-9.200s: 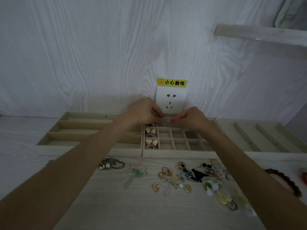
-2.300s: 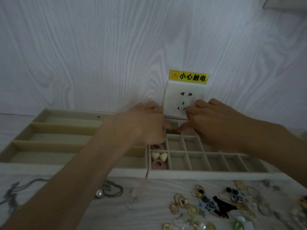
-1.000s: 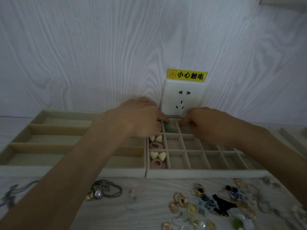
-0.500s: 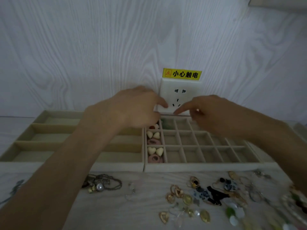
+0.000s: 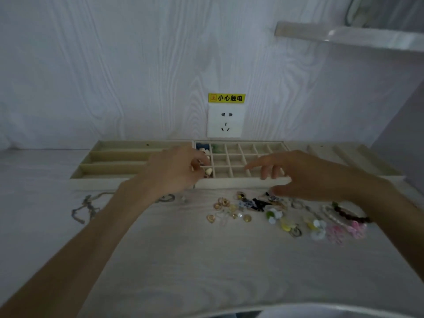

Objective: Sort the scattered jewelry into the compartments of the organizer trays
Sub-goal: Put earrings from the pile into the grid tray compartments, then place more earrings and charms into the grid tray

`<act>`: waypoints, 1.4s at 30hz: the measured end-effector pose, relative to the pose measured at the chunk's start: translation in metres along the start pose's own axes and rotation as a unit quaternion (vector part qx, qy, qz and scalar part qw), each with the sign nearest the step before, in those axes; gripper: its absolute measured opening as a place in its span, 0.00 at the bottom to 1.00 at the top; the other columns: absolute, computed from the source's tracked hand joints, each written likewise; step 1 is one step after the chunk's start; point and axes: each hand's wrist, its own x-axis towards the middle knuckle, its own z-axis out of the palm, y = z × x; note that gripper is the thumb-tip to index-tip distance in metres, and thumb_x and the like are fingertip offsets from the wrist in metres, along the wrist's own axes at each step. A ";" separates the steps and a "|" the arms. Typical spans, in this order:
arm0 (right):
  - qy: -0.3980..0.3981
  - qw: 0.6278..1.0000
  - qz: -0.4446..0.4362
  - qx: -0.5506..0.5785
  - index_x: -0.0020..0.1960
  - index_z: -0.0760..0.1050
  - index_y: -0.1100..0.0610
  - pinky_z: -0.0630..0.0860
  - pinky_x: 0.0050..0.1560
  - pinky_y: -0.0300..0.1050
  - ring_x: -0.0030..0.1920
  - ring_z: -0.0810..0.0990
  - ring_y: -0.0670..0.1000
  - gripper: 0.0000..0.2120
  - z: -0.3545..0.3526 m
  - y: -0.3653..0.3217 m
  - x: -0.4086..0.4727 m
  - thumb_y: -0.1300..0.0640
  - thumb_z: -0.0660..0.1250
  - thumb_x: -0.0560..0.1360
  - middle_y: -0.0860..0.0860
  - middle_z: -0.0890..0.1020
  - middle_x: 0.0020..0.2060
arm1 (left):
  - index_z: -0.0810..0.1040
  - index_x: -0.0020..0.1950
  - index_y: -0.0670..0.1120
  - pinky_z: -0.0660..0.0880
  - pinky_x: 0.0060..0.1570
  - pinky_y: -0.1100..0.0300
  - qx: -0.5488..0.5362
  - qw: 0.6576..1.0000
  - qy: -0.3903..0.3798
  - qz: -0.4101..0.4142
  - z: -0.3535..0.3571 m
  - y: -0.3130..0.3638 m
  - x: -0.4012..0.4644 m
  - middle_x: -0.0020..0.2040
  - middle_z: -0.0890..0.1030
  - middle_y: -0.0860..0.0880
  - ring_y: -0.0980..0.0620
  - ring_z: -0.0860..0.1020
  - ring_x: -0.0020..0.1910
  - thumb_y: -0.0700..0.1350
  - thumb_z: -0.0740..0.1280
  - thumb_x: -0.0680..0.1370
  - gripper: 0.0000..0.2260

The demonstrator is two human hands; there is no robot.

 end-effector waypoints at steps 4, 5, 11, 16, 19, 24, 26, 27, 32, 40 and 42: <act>-0.020 0.999 0.029 -0.033 0.60 0.73 0.43 0.72 0.49 0.35 0.49 0.75 0.43 0.20 -0.006 0.012 -0.027 0.61 0.69 0.73 0.41 0.76 0.49 | 0.79 0.57 0.57 0.74 0.43 0.63 -0.064 0.995 -0.019 0.068 0.018 0.028 -0.021 0.44 0.78 0.61 0.62 0.77 0.42 0.46 0.65 0.77 0.10; -0.020 0.998 0.042 -0.038 0.58 0.75 0.44 0.73 0.48 0.35 0.48 0.76 0.42 0.17 -0.006 0.016 -0.032 0.61 0.69 0.73 0.40 0.77 0.47 | 0.79 0.57 0.58 0.74 0.42 0.63 -0.074 0.994 -0.020 0.079 0.026 0.037 -0.024 0.45 0.78 0.62 0.63 0.77 0.43 0.47 0.65 0.77 0.10; 0.011 0.991 0.134 -0.025 0.63 0.70 0.46 0.70 0.44 0.34 0.42 0.73 0.42 0.18 0.003 0.051 -0.060 0.60 0.65 0.76 0.43 0.76 0.48 | 0.73 0.67 0.56 0.70 0.57 0.55 -0.065 0.984 -0.002 0.166 0.073 0.092 -0.019 0.63 0.75 0.53 0.52 0.70 0.62 0.49 0.59 0.81 0.15; 0.040 0.979 0.180 0.085 0.63 0.67 0.48 0.71 0.33 0.31 0.36 0.75 0.44 0.16 0.002 0.067 -0.086 0.59 0.64 0.77 0.46 0.75 0.46 | 0.64 0.72 0.58 0.62 0.65 0.55 0.015 0.966 -0.076 0.249 0.091 0.117 -0.013 0.71 0.66 0.55 0.53 0.62 0.69 0.52 0.58 0.81 0.18; 0.064 0.982 0.136 0.115 0.55 0.74 0.46 0.72 0.38 0.32 0.40 0.78 0.48 0.12 0.012 0.065 -0.092 0.55 0.70 0.73 0.44 0.78 0.42 | 0.71 0.66 0.59 0.65 0.56 0.59 -0.014 0.970 -0.054 0.237 0.092 0.114 -0.009 0.65 0.71 0.57 0.55 0.67 0.62 0.53 0.62 0.79 0.16; 0.102 0.977 0.136 0.126 0.50 0.80 0.50 0.77 0.41 0.36 0.37 0.77 0.40 0.14 0.046 0.059 -0.083 0.51 0.76 0.66 0.45 0.79 0.40 | 0.80 0.54 0.60 0.73 0.51 0.60 -0.039 0.977 -0.069 0.199 0.081 0.097 -0.008 0.53 0.77 0.61 0.59 0.74 0.52 0.55 0.67 0.75 0.08; 0.148 0.972 0.124 0.133 0.46 0.81 0.52 0.75 0.38 0.31 0.34 0.77 0.37 0.09 0.055 0.056 -0.077 0.55 0.76 0.67 0.43 0.79 0.35 | 0.80 0.52 0.61 0.73 0.52 0.59 -0.041 0.980 -0.081 0.177 0.075 0.088 -0.007 0.52 0.77 0.62 0.61 0.75 0.51 0.55 0.67 0.75 0.07; 0.162 0.971 0.115 0.131 0.44 0.82 0.52 0.72 0.36 0.28 0.33 0.77 0.36 0.06 0.057 0.054 -0.074 0.56 0.76 0.67 0.41 0.79 0.33 | 0.80 0.52 0.61 0.74 0.52 0.59 -0.043 0.982 -0.084 0.166 0.072 0.084 -0.006 0.52 0.77 0.63 0.62 0.75 0.50 0.54 0.67 0.75 0.07; 0.170 0.963 0.108 0.179 0.40 0.84 0.53 0.77 0.35 0.33 0.35 0.81 0.41 0.03 0.055 0.051 -0.063 0.60 0.75 0.68 0.46 0.83 0.34 | 0.81 0.52 0.58 0.76 0.49 0.64 -0.092 0.981 -0.092 0.146 0.058 0.070 -0.004 0.50 0.81 0.60 0.64 0.78 0.46 0.45 0.70 0.74 0.09; 0.149 0.928 0.144 0.309 0.41 0.84 0.50 0.70 0.33 0.28 0.30 0.76 0.36 0.02 0.045 0.059 -0.066 0.53 0.74 0.69 0.40 0.82 0.30 | 0.82 0.44 0.59 0.78 0.47 0.65 -0.140 0.978 -0.063 0.144 0.053 0.063 -0.003 0.41 0.82 0.63 0.67 0.79 0.41 0.48 0.73 0.72 0.05; 0.135 0.918 0.169 0.331 0.40 0.83 0.48 0.72 0.33 0.29 0.32 0.77 0.38 0.02 0.042 0.057 -0.062 0.51 0.74 0.69 0.42 0.83 0.32 | 0.81 0.42 0.62 0.79 0.46 0.61 -0.147 0.979 -0.053 0.133 0.054 0.064 -0.003 0.39 0.82 0.63 0.67 0.79 0.41 0.50 0.72 0.72 0.05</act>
